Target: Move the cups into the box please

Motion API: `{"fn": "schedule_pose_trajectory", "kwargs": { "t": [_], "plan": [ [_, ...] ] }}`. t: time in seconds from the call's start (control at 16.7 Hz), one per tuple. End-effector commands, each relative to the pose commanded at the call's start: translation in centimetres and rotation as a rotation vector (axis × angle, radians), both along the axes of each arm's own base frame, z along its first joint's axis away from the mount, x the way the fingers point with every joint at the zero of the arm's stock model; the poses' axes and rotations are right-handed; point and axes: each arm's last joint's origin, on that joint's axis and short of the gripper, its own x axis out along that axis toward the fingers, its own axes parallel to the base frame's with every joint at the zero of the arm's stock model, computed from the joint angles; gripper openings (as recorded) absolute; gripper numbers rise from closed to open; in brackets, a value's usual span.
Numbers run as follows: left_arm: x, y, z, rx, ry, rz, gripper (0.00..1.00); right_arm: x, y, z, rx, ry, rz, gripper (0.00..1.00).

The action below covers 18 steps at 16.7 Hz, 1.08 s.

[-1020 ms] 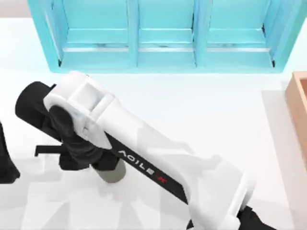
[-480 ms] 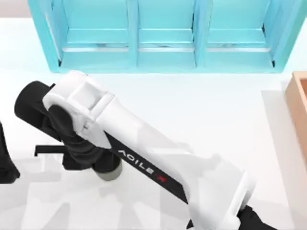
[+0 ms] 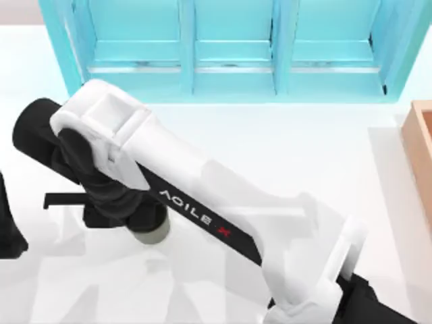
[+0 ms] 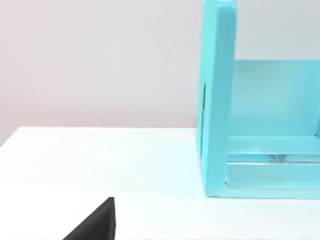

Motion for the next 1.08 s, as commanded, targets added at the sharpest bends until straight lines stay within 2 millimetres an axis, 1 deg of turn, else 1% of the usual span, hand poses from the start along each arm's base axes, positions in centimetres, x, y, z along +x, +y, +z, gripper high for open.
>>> {"fn": "schedule_pose_trajectory", "kwargs": {
  "t": [0.24,0.42,0.6,0.9,1.08],
  "plan": [
    [0.0,0.0,0.0,0.000,0.000,0.000,1.00,0.8,-0.4,2.2,-0.019,0.011,0.009,0.00],
    [0.0,0.0,0.0,0.000,0.000,0.000,1.00,0.9,-1.5,4.4,-0.013,0.008,0.017,0.00],
    [0.0,0.0,0.0,0.000,0.000,0.000,1.00,0.8,-3.7,5.9,-0.017,0.011,0.016,0.00],
    [0.0,0.0,0.0,0.000,0.000,0.000,1.00,-0.3,-8.1,6.9,-0.026,0.019,0.000,0.00],
    [0.0,0.0,0.0,0.000,0.000,0.000,1.00,-1.0,-9.9,7.9,0.004,0.003,-0.002,0.00]
  ]
}}
